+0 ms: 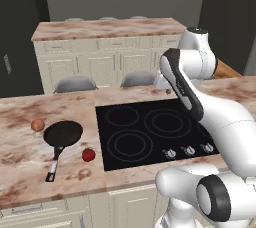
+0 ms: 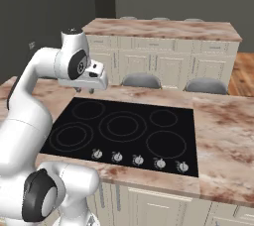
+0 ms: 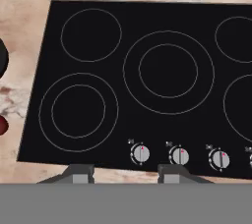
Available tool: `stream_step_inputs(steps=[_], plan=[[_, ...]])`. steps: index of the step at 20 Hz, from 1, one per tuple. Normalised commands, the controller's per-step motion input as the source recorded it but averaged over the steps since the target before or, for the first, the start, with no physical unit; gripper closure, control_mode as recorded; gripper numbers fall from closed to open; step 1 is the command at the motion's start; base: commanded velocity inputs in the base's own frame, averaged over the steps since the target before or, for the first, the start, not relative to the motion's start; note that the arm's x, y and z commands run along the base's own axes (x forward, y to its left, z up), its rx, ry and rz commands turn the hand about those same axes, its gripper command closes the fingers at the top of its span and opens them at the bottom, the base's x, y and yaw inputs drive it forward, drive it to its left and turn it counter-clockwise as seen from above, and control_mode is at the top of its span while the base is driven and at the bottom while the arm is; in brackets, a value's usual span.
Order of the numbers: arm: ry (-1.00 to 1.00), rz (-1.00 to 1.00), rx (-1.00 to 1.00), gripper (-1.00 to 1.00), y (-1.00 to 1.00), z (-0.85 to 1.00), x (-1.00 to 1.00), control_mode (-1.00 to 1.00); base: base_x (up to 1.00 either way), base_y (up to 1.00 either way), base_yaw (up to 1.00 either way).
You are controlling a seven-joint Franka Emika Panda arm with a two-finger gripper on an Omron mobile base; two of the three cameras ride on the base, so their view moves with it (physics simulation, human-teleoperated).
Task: Place the pan on the rear left burner on the stove. Then place the tomato and the onion in the pan and turn on the rear left burner.
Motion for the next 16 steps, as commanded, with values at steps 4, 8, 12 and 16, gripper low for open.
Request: stream_step_inputs(steps=[4,8,12,16], plan=[[0.03,0.0,0.0,-1.0,0.03,-0.02,0.0,-1.0,0.0,0.0,0.0],[0.03,0.0,0.03,-1.0,0.29,0.0,-0.07,-1.0,0.0,0.0,0.0],[0.0,0.0,0.0,-1.0,0.44,0.0,-0.12,-1.0,0.0,0.0,0.0],[0.01,0.0,0.0,-1.0,0.57,0.0,-0.03,-1.0,0.0,0.0,0.0]])
